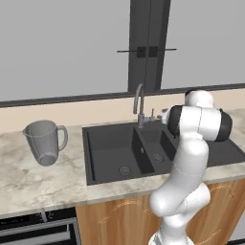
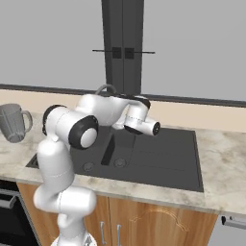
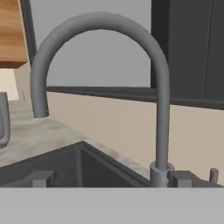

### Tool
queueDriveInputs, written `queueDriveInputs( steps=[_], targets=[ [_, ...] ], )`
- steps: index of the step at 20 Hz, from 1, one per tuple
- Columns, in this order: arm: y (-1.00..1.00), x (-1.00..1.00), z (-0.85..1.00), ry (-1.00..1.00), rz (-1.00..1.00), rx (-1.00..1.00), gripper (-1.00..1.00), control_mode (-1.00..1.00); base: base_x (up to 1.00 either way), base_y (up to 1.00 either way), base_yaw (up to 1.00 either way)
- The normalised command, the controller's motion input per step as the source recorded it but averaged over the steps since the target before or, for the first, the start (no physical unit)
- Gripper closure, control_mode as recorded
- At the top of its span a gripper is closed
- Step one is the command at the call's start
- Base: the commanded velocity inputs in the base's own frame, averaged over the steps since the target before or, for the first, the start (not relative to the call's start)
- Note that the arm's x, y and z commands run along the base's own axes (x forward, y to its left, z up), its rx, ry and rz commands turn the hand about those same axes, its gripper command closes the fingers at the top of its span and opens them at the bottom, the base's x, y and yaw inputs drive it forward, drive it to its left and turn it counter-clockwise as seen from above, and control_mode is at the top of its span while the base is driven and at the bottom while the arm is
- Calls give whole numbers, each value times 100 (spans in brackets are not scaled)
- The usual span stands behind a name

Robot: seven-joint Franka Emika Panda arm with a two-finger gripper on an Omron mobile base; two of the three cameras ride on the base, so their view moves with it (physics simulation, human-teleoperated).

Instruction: Turn on the sink faucet and place the jug under the water for a few seconds to fill it up.

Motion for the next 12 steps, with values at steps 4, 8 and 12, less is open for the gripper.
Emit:
queueDriveInputs(
  steps=[4,8,12],
  targets=[
    [-3,42,-18,-5,0,0,-100,-100,0,0,0],
    [-3,46,-17,-4,0,0,-100,-100,0,0,0],
    [-6,49,-12,-4,0,0,-100,-100,0,0,0]
  ],
)
